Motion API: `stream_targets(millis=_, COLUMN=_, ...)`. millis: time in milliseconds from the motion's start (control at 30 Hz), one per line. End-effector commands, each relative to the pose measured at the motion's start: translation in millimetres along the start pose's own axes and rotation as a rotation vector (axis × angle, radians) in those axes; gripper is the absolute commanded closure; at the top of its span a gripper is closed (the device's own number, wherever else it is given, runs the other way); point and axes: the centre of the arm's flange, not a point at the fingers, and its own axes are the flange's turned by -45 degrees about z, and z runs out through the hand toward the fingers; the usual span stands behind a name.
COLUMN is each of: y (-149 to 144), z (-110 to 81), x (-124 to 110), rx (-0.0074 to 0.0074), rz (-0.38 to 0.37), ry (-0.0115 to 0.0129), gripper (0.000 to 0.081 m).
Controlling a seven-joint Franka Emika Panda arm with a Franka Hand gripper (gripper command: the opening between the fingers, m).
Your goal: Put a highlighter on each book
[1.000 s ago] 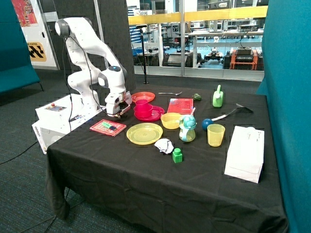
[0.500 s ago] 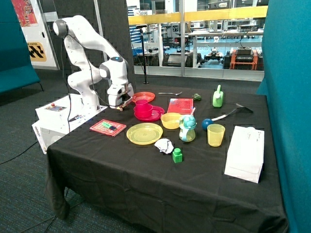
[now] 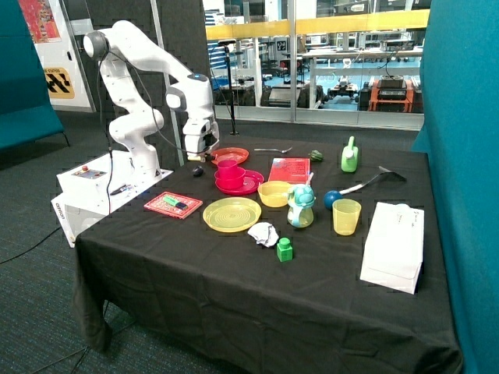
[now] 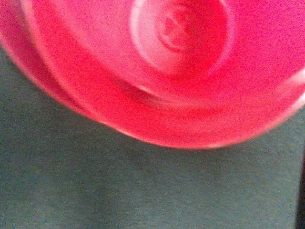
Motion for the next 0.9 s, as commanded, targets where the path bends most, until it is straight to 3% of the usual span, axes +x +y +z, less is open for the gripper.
stream_targets(millis=0, y=-38, z=-24.9, x=24, rx=0.0071, rz=-0.118, ry=0.0025, gripper=0.0808)
stream_targets(millis=567, y=-114, z=-43.2, x=112, rx=0.0069, rz=-0.282, ry=0.0031, gripper=0.0808)
stream_targets(millis=867, y=-139, z=-38.0, x=161, rx=0.0069, rz=-0.278, ry=0.0031, gripper=0.0808)
